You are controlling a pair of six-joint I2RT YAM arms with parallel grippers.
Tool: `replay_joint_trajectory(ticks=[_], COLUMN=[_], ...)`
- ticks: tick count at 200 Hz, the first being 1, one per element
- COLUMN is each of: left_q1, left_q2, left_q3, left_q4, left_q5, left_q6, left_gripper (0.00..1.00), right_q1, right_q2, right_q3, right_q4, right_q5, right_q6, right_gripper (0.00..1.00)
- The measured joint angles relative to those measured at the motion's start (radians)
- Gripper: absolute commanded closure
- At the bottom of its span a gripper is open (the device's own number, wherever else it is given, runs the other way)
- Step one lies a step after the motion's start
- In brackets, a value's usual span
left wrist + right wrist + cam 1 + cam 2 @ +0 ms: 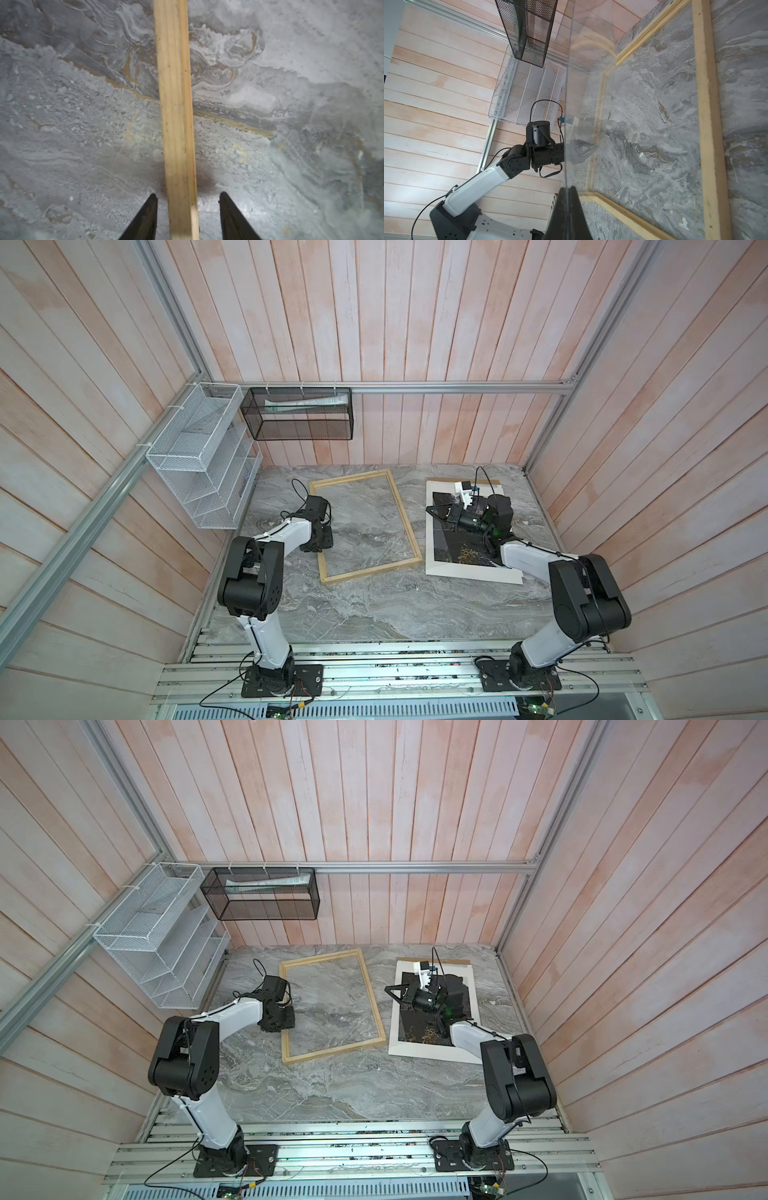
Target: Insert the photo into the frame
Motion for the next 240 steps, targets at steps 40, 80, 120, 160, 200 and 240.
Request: replay_joint_trajectory(ticks=[40, 80, 120, 160, 200, 240], left_q1=[0.027, 0.088, 0.106, 0.106, 0.106, 0.106], left_q2=[-0.064, -0.097, -0.097, -0.098, -0.099, -0.102], left_q3=[0.026, 0.027, 0.018, -0.010, -0.025, -0.025], left_q4=[-0.059, -0.101, -0.127, -0.135, -0.138, -0.141], left_q5=[-0.031, -0.076, -0.103, -0.109, -0.108, -0.105], left_q6=[-0.032, -0.056, -0.063, -0.064, -0.063, -0.063], left_gripper=[0.49, 0.49, 0.49, 0.49, 0.49, 0.49], right_q1=[0.037, 0.062, 0.080, 0.093, 0.105, 0.113], right_q2=[0.142, 0.217, 0.290, 0.356, 0.407, 0.443], right_q3=[0.056, 0.125, 0.213, 0.282, 0.336, 0.378], right_q4=[0.146, 0.218, 0.253, 0.262, 0.266, 0.269], right_q5=[-0.014, -0.024, -0.037, -0.047, -0.047, -0.047], right_q6=[0.067, 0.085, 0.087, 0.100, 0.104, 0.111], right_gripper=[1.00, 1.00, 1.00, 1.00, 1.00, 1.00])
